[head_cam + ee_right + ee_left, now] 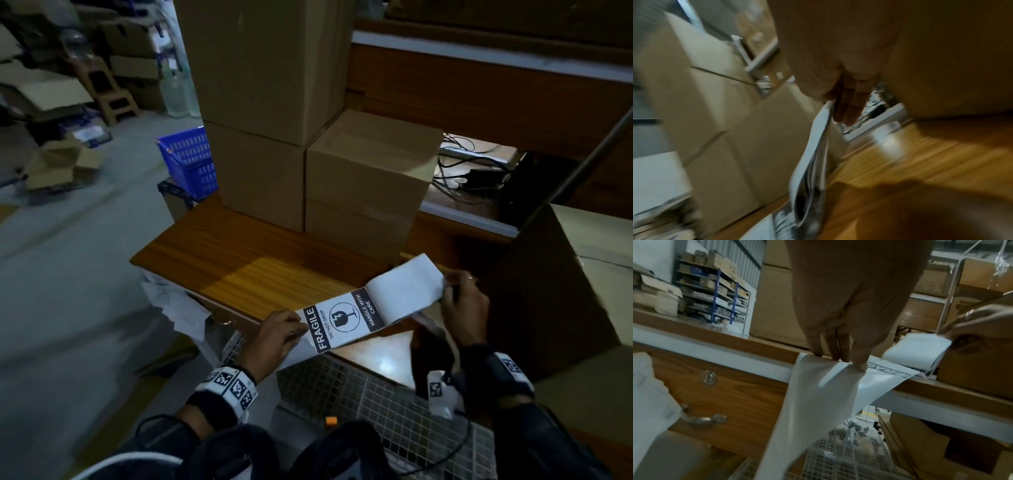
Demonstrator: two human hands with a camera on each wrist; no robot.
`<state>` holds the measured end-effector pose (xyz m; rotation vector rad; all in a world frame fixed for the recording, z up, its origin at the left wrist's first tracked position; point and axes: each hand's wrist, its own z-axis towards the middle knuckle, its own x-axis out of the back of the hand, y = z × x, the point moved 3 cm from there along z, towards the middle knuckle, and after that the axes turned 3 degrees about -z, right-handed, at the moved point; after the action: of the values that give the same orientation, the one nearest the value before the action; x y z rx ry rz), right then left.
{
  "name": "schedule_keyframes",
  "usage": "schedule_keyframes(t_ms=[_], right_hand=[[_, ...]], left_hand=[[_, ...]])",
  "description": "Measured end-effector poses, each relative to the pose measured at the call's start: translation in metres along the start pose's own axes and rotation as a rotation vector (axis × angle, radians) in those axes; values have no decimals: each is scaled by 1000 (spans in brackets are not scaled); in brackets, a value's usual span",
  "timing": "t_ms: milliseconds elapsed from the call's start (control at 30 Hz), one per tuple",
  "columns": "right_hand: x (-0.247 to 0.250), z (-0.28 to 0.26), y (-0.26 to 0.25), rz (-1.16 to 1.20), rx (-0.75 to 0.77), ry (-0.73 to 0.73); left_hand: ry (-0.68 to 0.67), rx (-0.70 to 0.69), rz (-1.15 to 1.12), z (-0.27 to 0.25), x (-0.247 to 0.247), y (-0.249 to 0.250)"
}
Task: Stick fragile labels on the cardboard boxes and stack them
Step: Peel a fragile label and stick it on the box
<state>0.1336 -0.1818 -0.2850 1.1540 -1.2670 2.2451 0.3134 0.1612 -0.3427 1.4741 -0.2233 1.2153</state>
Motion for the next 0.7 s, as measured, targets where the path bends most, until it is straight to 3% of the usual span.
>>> schedule_keyframes(t_ms=[167, 267, 333, 400, 500, 700], right_hand=[[-28, 3, 30, -37, -65, -165], [-25, -11, 18, -28, -20, -76], [-26, -37, -17, 98, 147, -80], [-37, -76, -62, 185, 390, -290], [-66, -130, -107, -12, 722, -532], [-88, -161, -118, -171, 799, -443]], left_hand=[[14, 43, 40, 0, 3, 8], [48, 84, 4, 0, 2, 13], [68, 114, 0, 0, 2, 16], [82, 124, 0, -1, 2, 17], [65, 142, -11, -1, 4, 19], [33, 156, -10, 0, 11, 19]])
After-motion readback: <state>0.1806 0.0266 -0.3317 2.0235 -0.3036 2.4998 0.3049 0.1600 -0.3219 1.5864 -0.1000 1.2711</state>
